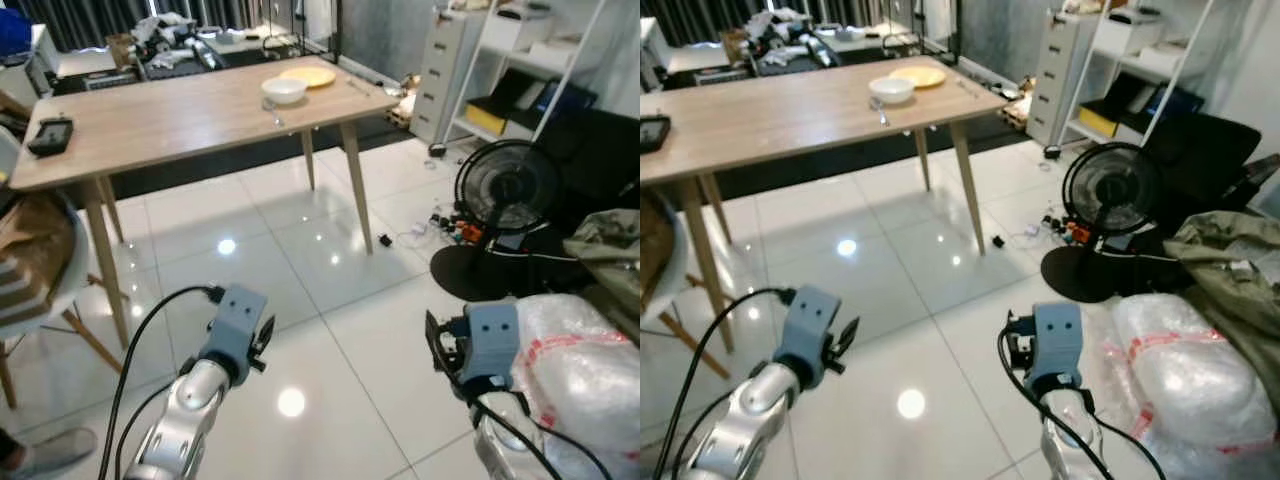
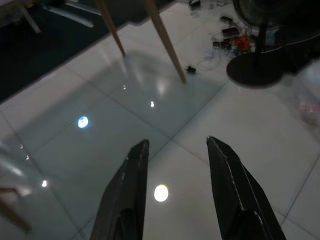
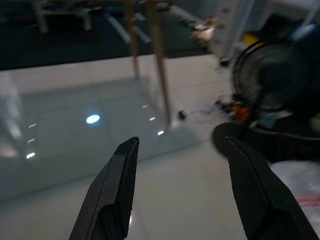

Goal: Setting the table

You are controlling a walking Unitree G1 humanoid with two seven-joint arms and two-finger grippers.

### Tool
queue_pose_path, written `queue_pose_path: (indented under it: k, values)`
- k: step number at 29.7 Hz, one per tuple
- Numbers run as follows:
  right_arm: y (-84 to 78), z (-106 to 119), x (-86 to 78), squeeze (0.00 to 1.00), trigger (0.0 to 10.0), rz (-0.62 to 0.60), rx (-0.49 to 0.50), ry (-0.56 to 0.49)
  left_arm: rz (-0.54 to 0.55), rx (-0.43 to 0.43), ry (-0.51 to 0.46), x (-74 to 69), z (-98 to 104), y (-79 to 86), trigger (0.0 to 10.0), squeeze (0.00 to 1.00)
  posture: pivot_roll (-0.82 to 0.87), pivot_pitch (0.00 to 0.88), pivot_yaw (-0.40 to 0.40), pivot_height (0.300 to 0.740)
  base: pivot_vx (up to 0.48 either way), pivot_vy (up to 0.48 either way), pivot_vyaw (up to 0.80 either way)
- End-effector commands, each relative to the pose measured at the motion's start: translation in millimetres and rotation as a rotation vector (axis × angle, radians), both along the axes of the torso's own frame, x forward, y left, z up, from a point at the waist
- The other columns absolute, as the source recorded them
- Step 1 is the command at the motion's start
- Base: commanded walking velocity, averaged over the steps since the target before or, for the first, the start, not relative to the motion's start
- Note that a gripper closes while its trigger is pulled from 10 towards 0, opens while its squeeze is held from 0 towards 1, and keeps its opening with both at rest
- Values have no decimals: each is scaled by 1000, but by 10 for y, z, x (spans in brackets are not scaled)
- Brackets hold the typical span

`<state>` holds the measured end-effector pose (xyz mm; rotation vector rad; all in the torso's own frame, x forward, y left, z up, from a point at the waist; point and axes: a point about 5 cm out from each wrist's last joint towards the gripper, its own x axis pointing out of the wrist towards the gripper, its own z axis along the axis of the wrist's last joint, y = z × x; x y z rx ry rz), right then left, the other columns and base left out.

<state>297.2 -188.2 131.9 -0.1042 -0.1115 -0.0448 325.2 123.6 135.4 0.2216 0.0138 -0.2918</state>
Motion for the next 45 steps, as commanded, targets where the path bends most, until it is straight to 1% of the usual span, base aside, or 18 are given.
queue_pose_path:
  k: [1,7,14,25,29,45]
  values:
    - [44,-37,-12,0,10000,8,26,9,36,20,31,-7,-90,94,10000,0,-2,85,84,740,480,0,0]
    - [47,-43,-19,0,10000,6,35,11,41,22,33,10,-88,92,10000,0,-3,85,85,740,480,0,0]
    - [36,-42,-13,0,10000,-2,71,10,43,16,29,28,-75,96,10000,0,-2,81,85,740,480,0,0]
    - [38,-29,2,0,10000,-3,73,7,41,10,23,33,-67,88,10000,0,-3,79,83,740,480,0,-658]
    - [36,-21,9,0,10000,-5,68,4,40,9,20,37,-62,87,10000,0,-1,78,85,740,480,0,0]
    - [191,101,39,0,10000,73,61,-33,52,6,-7,59,3,99,10000,0,3,76,83,740,480,0,0]
